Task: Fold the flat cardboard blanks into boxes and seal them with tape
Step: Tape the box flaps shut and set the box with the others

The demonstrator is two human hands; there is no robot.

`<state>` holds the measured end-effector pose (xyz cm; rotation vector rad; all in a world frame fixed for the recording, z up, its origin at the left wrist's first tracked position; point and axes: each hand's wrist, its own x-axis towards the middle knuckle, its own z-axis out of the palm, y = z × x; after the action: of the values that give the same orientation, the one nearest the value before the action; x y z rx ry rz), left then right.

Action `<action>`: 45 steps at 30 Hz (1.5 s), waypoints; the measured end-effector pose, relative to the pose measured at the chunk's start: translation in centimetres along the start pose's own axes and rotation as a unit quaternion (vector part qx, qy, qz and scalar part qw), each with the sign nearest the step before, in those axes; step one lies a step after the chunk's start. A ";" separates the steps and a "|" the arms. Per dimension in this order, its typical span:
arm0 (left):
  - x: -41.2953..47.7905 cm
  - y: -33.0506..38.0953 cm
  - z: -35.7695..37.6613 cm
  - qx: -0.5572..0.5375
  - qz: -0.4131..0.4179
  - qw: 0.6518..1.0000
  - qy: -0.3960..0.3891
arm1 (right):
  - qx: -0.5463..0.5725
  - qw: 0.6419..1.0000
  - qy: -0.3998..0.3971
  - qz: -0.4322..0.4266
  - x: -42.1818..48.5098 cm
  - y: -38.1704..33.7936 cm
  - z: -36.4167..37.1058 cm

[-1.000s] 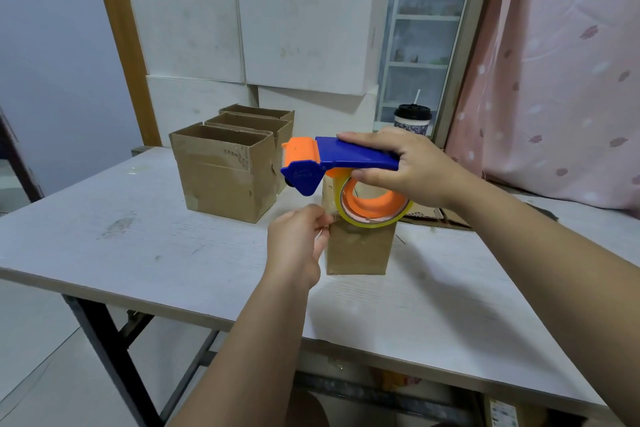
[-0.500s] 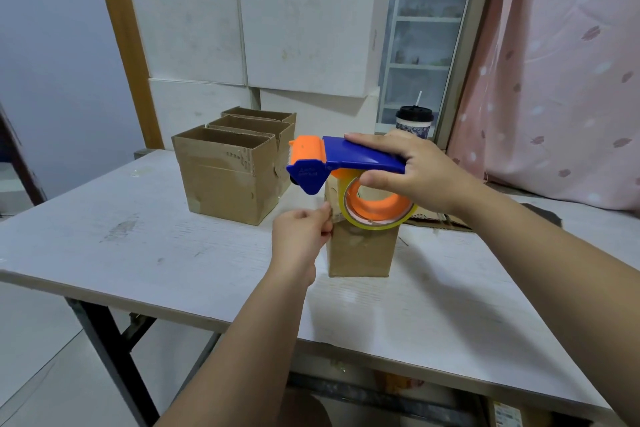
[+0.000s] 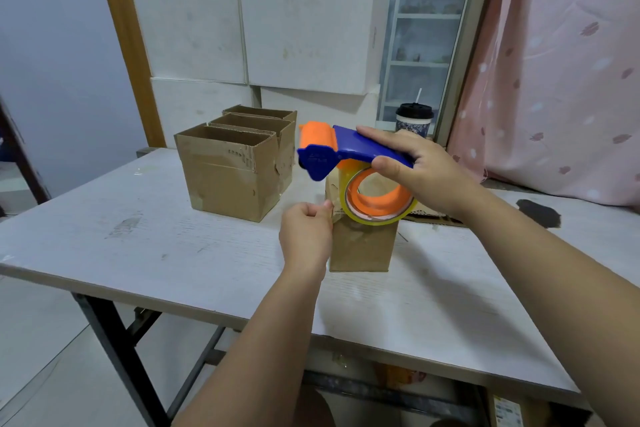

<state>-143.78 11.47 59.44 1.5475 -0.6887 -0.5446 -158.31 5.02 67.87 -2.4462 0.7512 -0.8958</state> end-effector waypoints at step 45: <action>-1.0 -3.1 0.7 0.230 0.392 0.888 0.061 | 0.178 0.978 0.105 0.014 -1.1 0.6 2.2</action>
<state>-144.64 11.80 56.24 1.5419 -1.3169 0.3520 -157.73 5.67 65.50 -2.0445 0.6299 -1.1782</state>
